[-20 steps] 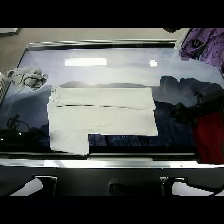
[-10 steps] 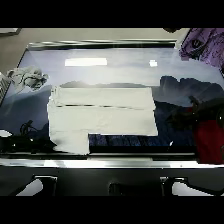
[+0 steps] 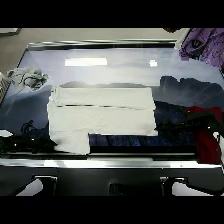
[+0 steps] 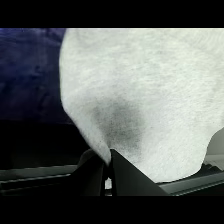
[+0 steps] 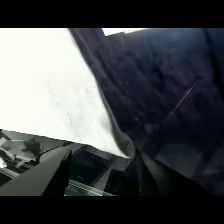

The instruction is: Fold the clothes and pants, and hang the long-sleeved shirts on hangers.

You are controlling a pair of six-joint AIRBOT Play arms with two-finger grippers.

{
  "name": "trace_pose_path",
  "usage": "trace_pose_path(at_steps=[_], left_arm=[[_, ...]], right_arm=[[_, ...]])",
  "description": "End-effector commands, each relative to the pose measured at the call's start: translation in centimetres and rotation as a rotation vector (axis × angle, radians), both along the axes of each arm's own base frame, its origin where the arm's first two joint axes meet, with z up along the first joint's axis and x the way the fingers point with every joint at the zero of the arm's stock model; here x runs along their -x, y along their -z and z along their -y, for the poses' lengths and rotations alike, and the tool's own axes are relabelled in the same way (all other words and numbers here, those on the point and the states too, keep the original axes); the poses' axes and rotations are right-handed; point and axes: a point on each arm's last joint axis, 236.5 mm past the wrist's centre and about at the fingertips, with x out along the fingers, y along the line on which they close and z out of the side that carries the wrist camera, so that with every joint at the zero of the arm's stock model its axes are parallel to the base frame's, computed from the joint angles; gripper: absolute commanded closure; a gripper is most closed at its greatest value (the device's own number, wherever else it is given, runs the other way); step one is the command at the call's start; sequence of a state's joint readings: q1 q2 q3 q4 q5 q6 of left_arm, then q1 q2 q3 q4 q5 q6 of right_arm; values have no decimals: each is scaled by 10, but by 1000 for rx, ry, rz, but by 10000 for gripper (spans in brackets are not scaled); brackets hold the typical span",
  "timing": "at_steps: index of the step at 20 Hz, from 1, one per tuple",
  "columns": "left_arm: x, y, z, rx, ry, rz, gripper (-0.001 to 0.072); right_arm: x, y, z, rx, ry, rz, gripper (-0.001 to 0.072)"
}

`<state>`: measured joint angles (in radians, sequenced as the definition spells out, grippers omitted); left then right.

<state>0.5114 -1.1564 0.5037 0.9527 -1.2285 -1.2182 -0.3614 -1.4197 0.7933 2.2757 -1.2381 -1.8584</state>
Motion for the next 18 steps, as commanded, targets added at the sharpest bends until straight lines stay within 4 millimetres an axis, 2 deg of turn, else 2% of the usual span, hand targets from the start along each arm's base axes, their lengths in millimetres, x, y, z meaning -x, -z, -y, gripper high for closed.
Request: trace_pose_path(at_steps=[1,2,3,4,5,7,9,11,13,15,18], left_arm=[[0,0,0,2,0,-1,682],[0,0,0,2,0,-1,682],[0,0,0,1,0,-1,682],[-1,0,0,0,0,1,682],[-3,-2,-1,-3,-2,6,683],[-14,-14,-7,-13,2,34,684],[-27,-33,-16,-35,-22,48,685],[-31,-55,-30,-98,-63,38,685],[-21,-79,-40,-167,-98,19,686],[-4,-99,-41,-220,-116,18,685],[10,-127,-34,-256,-123,90,686]], right_arm=[[3,15,-28,10,-58,-8,241],[3,18,-35,18,-65,-14,297],[1,20,-38,29,-68,-8,427],[-3,21,-38,38,-55,0,587],[-6,21,-36,45,-42,4,680],[-8,16,-35,55,-37,21,682],[-6,4,-29,88,-2,11,683],[10,-10,-19,148,-2,-25,683],[39,-29,-6,223,-28,-86,683],[62,-54,-1,264,-51,-98,683],[77,-91,-2,290,-12,-37,683]])
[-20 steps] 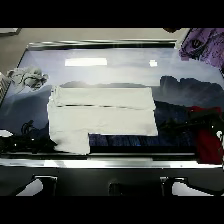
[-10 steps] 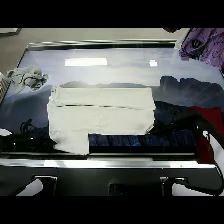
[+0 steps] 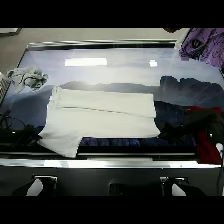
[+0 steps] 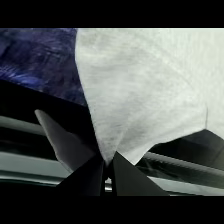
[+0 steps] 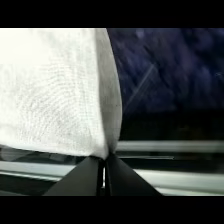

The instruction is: Fold the clothes and pants, and hang the long-sleeved shirts on hangers.

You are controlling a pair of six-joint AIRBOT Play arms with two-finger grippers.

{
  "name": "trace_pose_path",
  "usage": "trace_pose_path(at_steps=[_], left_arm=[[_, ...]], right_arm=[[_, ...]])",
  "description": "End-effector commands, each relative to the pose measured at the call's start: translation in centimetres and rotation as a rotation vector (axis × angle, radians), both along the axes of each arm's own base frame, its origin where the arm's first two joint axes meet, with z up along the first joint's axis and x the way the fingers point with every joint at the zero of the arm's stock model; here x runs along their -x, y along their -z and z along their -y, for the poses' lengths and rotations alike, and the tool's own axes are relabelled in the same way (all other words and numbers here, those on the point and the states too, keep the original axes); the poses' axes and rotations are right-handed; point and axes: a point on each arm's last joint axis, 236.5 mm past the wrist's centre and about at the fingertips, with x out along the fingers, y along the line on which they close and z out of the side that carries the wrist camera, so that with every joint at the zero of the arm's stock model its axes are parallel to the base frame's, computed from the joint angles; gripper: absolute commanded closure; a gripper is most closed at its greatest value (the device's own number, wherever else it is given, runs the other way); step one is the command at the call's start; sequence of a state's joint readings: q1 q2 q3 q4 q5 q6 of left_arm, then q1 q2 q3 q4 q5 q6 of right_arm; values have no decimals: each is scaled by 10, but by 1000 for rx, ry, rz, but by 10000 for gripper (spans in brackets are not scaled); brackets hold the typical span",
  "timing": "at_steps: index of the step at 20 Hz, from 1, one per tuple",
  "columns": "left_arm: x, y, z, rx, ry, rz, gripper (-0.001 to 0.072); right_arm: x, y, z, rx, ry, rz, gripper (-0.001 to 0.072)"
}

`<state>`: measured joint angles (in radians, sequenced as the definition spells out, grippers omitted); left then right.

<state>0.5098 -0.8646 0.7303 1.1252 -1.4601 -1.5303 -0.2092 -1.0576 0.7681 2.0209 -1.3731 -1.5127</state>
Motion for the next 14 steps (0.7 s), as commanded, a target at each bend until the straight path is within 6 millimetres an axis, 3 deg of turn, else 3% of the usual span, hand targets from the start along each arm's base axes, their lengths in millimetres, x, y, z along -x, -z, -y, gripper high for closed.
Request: trace_pose_path(at_steps=[1,3,6,9,14], left_arm=[[16,-32,6,-44,-29,56,686],[2,-43,13,-8,-39,117,686],[-45,-55,10,29,-57,226,686],[-95,-47,9,21,23,240,686],[-185,-20,15,12,104,252,686]], right_arm=[[26,-39,6,59,34,24,683],[14,-56,6,60,40,84,684],[-33,-70,9,50,58,194,684],[-80,-55,4,-13,26,228,683],[-143,-24,14,-22,12,255,683]])
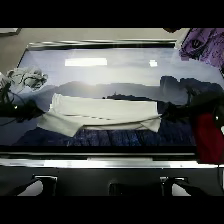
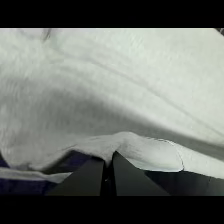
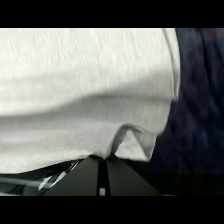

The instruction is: Fold the clothes and pants, and hang the long-sleeved shirts on hangers.

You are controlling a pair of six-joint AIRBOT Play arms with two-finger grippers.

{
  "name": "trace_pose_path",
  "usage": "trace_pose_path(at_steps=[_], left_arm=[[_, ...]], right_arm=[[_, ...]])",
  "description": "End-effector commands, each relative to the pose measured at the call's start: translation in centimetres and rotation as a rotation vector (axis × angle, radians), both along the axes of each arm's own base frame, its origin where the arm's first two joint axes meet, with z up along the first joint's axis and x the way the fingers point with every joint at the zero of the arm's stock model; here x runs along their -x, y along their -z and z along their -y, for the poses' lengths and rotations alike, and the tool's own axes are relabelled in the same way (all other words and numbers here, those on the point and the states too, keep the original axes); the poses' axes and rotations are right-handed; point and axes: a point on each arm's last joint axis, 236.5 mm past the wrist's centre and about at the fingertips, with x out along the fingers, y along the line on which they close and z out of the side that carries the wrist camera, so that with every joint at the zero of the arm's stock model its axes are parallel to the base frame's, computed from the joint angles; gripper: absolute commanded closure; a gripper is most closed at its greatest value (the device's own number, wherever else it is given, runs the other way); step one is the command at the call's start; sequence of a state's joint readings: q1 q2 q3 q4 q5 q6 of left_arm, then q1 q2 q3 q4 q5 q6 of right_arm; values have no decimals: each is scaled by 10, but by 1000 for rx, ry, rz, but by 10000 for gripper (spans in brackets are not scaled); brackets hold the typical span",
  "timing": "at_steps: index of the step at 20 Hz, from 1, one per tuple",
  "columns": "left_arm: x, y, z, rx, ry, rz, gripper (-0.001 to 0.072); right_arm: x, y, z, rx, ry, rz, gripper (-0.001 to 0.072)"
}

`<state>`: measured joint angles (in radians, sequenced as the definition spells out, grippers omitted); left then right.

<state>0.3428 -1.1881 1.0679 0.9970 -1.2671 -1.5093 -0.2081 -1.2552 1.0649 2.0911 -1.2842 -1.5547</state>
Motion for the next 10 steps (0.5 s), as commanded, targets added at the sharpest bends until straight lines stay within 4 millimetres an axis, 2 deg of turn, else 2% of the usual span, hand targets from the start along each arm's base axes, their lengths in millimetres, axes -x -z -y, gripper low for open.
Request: trace_pose_path(at_steps=[1,5,8,10], left_arm=[[-67,20,3,-15,31,35,686],[-118,44,5,-13,62,28,686],[-136,63,9,-5,66,7,686],[-144,76,12,1,53,2,685]], right_arm=[[-53,15,8,2,4,72,683],[-96,29,11,23,18,132,682],[-116,49,-5,56,-30,163,681],[-123,63,-3,86,1,152,681]])
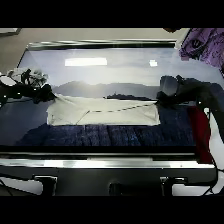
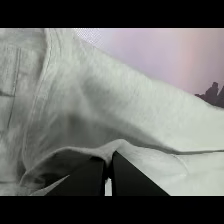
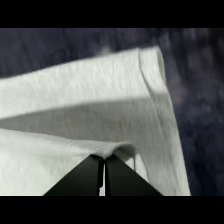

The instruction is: Fold the clothes and pants, and hang the long-sleeved shirts on hangers.

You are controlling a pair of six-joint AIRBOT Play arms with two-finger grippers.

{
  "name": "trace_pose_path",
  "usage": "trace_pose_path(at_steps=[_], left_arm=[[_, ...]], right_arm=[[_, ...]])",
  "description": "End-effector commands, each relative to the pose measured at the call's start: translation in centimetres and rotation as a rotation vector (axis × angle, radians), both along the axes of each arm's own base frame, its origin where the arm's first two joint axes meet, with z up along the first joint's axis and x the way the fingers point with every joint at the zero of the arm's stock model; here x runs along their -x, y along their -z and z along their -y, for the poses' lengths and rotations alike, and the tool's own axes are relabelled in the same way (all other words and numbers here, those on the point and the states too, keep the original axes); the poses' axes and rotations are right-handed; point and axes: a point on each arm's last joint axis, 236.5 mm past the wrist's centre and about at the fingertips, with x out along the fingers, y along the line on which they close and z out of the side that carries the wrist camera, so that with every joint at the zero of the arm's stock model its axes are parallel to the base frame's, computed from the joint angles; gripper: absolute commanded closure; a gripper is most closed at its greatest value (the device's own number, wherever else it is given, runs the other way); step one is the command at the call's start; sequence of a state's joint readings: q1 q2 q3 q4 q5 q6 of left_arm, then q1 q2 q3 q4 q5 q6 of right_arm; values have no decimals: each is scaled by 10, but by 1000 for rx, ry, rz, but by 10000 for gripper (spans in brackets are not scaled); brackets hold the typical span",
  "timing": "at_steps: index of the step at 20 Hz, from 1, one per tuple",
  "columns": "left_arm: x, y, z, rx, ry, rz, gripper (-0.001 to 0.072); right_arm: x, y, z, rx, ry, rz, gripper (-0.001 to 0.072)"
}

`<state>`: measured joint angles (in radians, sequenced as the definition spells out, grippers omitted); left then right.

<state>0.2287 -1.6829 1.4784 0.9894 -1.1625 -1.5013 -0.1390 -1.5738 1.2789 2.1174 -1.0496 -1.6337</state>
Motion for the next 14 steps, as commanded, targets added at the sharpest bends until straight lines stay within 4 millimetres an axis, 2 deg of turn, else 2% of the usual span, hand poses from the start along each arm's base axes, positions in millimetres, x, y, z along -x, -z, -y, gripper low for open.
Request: trace_pose_path(at_steps=[1,2,3,4,5,6,7,8,9,10,12,14], left_arm=[[-21,25,6,10,-14,-7,685],[-22,29,7,14,-17,-10,682],[-24,30,9,20,-20,-7,664],[-28,28,8,18,-29,7,567],[-31,22,5,18,-45,19,426],[-33,14,0,11,-48,34,378],[-36,3,-6,-3,-47,53,378],[-37,-7,-14,-24,-45,69,378],[-37,-18,-21,-49,-40,82,378],[-35,-26,-26,-73,-33,91,378],[-30,-38,-33,-119,-19,100,378],[-25,-42,-32,-127,-8,94,378]], right_arm=[[-20,24,0,38,33,8,679],[-18,29,0,35,38,-7,644],[-16,31,0,31,40,-20,524],[-13,29,-1,21,37,-41,448],[-9,22,1,8,26,-61,341],[-6,12,10,-4,26,-81,197],[-2,5,24,-16,36,-102,178],[4,2,38,-34,53,-127,106],[15,2,51,-67,53,-159,75],[25,3,57,-117,44,-186,50],[37,2,55,-238,17,-196,38],[42,14,53,-273,-1,-199,36]])
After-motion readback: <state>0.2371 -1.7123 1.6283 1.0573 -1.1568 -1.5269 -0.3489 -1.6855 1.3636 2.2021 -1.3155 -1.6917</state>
